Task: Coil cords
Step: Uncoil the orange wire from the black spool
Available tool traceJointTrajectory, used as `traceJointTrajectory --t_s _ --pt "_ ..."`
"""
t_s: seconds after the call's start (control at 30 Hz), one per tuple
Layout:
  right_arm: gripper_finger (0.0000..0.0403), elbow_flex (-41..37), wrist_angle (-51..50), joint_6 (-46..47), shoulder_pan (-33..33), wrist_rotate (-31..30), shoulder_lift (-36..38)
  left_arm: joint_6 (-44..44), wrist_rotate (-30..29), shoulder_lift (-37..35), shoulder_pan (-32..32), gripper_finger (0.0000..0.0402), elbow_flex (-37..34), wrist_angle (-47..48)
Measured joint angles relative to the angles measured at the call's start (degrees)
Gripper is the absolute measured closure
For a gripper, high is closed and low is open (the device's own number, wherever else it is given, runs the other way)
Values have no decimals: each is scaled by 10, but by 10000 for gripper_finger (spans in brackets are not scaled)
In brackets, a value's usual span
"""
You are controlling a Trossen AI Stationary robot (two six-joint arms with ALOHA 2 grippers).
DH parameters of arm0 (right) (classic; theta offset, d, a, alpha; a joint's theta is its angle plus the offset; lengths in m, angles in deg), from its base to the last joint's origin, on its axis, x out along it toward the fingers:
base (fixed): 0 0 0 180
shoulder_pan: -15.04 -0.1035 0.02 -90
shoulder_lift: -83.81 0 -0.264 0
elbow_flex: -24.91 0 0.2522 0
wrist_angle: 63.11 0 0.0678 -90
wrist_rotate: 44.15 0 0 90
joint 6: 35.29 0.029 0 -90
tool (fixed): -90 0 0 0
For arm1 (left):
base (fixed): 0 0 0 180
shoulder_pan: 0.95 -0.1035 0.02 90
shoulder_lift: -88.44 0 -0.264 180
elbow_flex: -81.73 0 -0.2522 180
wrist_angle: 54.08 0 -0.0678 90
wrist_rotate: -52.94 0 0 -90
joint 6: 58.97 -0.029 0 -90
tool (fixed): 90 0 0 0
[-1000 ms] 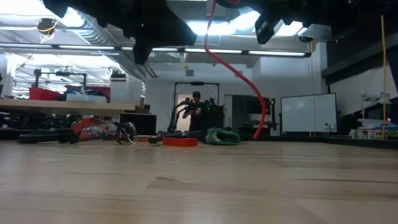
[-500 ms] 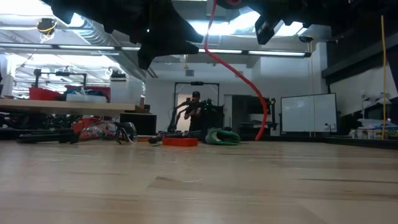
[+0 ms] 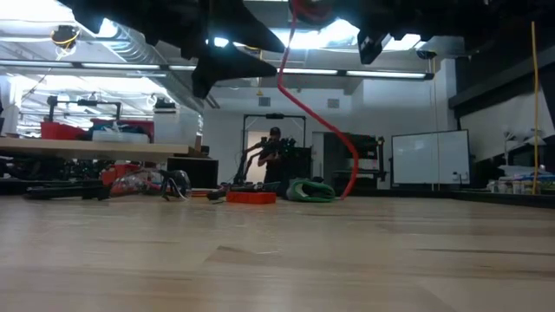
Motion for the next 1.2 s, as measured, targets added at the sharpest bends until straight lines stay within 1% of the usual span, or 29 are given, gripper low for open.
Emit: traceJointTrajectory --t_s 0.17,0.5,0.67,0.87,0.93,1.0,1.2 --pt "403 0 14 1 0 21 0 -10 0 0 -6 246 0 -7" --pt "403 0 15 2 -1 30 0 -9 0 0 -14 247 0 -10" --pt "403 0 17 2 -1 30 0 -23 -1 11 -14 247 0 -48" --pt "403 0 25 2 -1 30 0 -37 0 44 -15 250 0 -90" --pt "403 0 25 2 -1 30 0 -37 0 53 -15 261 0 -92" --pt "403 0 24 2 0 30 0 -36 0 55 -15 282 0 -92" --pt "403 0 -2 2 0 30 0 -35 0 40 -14 381 0 -87"
